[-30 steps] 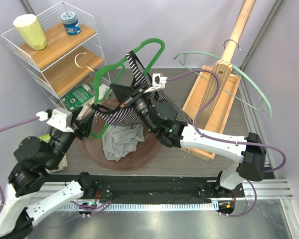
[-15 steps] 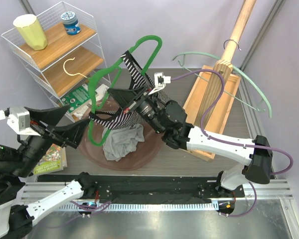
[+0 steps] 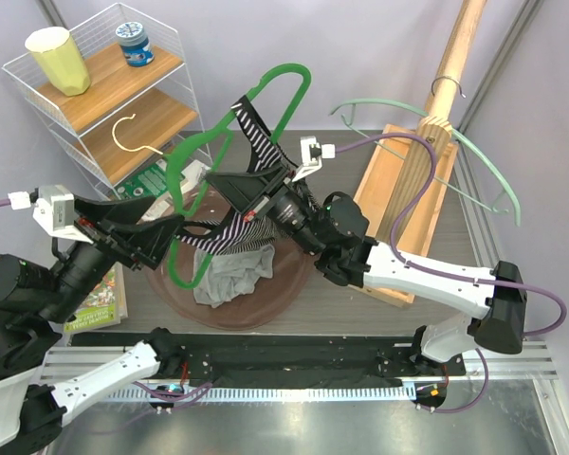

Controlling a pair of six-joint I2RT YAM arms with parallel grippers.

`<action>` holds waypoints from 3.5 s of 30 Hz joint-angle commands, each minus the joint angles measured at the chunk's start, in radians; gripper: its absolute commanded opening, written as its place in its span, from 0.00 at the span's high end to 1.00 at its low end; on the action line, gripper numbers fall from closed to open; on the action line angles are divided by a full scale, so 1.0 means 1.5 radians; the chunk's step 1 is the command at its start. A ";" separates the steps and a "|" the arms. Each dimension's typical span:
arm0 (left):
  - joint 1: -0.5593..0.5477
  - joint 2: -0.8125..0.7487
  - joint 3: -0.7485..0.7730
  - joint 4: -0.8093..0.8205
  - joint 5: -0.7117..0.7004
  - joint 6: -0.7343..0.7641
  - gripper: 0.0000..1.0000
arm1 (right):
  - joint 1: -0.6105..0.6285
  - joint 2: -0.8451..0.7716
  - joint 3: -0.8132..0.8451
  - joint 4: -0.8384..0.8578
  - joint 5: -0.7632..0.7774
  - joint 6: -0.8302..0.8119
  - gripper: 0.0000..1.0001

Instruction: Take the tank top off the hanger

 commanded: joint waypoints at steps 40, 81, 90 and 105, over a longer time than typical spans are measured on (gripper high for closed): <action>-0.002 -0.093 -0.145 0.002 0.167 -0.091 0.37 | -0.005 -0.065 0.036 0.071 -0.009 -0.003 0.99; -0.003 -0.116 -0.100 0.023 0.081 -0.060 1.00 | -0.004 -0.076 0.049 -0.213 0.051 -0.075 0.48; -0.003 -0.111 -0.084 0.010 0.066 -0.038 1.00 | 0.000 -0.069 0.135 -0.501 0.002 -0.204 0.25; -0.003 -0.088 -0.098 -0.006 0.073 -0.040 1.00 | 0.019 -0.038 0.339 -0.745 -0.011 -0.324 0.22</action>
